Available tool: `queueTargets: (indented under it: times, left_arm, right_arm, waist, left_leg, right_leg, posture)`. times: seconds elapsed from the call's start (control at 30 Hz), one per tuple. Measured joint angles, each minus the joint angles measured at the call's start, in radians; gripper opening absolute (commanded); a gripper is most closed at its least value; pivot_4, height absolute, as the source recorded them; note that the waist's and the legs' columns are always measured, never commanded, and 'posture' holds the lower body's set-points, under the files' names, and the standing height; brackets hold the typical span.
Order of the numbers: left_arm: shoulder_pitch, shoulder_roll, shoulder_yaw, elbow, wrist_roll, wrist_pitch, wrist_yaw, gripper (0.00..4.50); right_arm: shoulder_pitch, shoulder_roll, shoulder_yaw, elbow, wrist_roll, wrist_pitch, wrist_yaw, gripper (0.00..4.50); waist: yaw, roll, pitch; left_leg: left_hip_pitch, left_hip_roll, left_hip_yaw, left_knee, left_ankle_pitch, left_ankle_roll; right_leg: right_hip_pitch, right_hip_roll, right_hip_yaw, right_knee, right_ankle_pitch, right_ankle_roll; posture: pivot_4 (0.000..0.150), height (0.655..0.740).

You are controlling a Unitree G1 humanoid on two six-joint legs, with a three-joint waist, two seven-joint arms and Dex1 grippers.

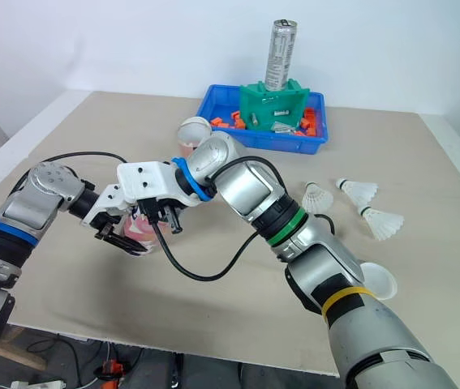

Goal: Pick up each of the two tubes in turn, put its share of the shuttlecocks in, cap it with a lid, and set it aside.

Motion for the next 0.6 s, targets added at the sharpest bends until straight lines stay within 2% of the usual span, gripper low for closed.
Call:
queueTargets:
  times: [0.13, 0.23, 0.3, 0.6]
  left_arm:
    - [0.0, -0.014, 0.008, -0.012, 0.0, 0.001, 0.0, 2.9]
    - [-0.001, -0.021, 0.008, -0.014, -0.002, 0.001, 0.0, 2.9]
    - [-0.001, -0.02, 0.008, -0.014, -0.002, 0.001, 0.0, 2.9]
    - [-0.001, -0.03, 0.015, -0.011, 0.001, -0.004, 0.0, 2.9]
  right_arm:
    - [-0.002, -0.121, -0.062, -0.064, 0.071, 0.015, 0.11, 0.09]
    - [-0.002, -0.263, -0.086, -0.139, 0.075, -0.028, 0.188, 0.09]
    - [-0.001, -0.306, -0.096, -0.147, 0.073, -0.041, 0.201, 0.09]
    - [0.022, -0.359, -0.198, -0.208, 0.146, 0.022, 0.201, 0.09]
  waist:
    - [0.01, -0.001, 0.001]
    - [0.013, -0.001, 0.001]
    - [0.012, -0.001, 0.001]
    - [0.012, 0.0, 0.001]
  left_leg:
    - [-0.004, -0.002, 0.0, 0.001, 0.001, -0.002]
    - [-0.007, -0.006, 0.0, 0.001, 0.001, -0.003]
    - [-0.007, -0.006, 0.001, 0.0, 0.0, -0.003]
    - [-0.009, -0.008, 0.0, 0.0, 0.002, -0.005]
  right_leg:
    - [-0.001, -0.003, 0.001, -0.002, -0.003, 0.002]
    - [-0.002, -0.004, 0.002, -0.003, -0.005, 0.001]
    - [-0.001, -0.004, 0.003, -0.002, -0.006, 0.004]
    - [-0.001, -0.005, 0.003, -0.003, -0.006, 0.004]
  posture:
    - [0.15, 0.74]
    - [0.15, 0.74]
    - [0.15, 0.74]
    - [0.15, 0.74]
